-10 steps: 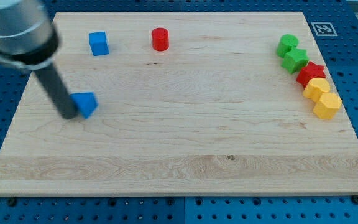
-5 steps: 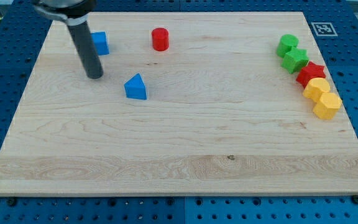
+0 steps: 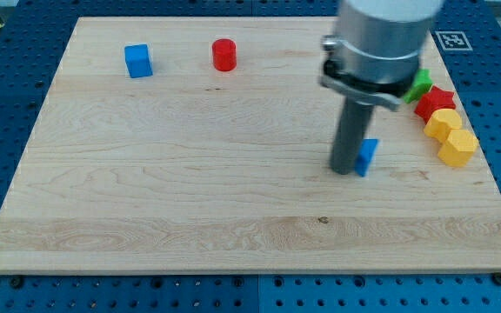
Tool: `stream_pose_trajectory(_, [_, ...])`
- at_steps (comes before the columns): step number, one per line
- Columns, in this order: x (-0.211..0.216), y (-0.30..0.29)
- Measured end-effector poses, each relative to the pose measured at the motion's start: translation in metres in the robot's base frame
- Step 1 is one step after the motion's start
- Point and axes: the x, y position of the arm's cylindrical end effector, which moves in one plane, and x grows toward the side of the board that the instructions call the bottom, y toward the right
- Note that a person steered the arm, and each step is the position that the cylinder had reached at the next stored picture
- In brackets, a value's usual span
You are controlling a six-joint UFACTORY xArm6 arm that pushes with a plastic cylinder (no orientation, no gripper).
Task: Place the blue triangle close bottom to the yellow hexagon
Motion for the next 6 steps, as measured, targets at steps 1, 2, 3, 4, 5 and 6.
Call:
stream_pose_trajectory(1, [0.001, 0.041])
stream_pose_trajectory(2, [0.006, 0.016])
stream_pose_trajectory(3, [-0.024, -0.013])
stream_pose_trajectory(4, [-0.072, -0.013])
stream_pose_trajectory(5, [-0.079, 0.022])
stream_pose_trajectory(6, [-0.055, 0.054])
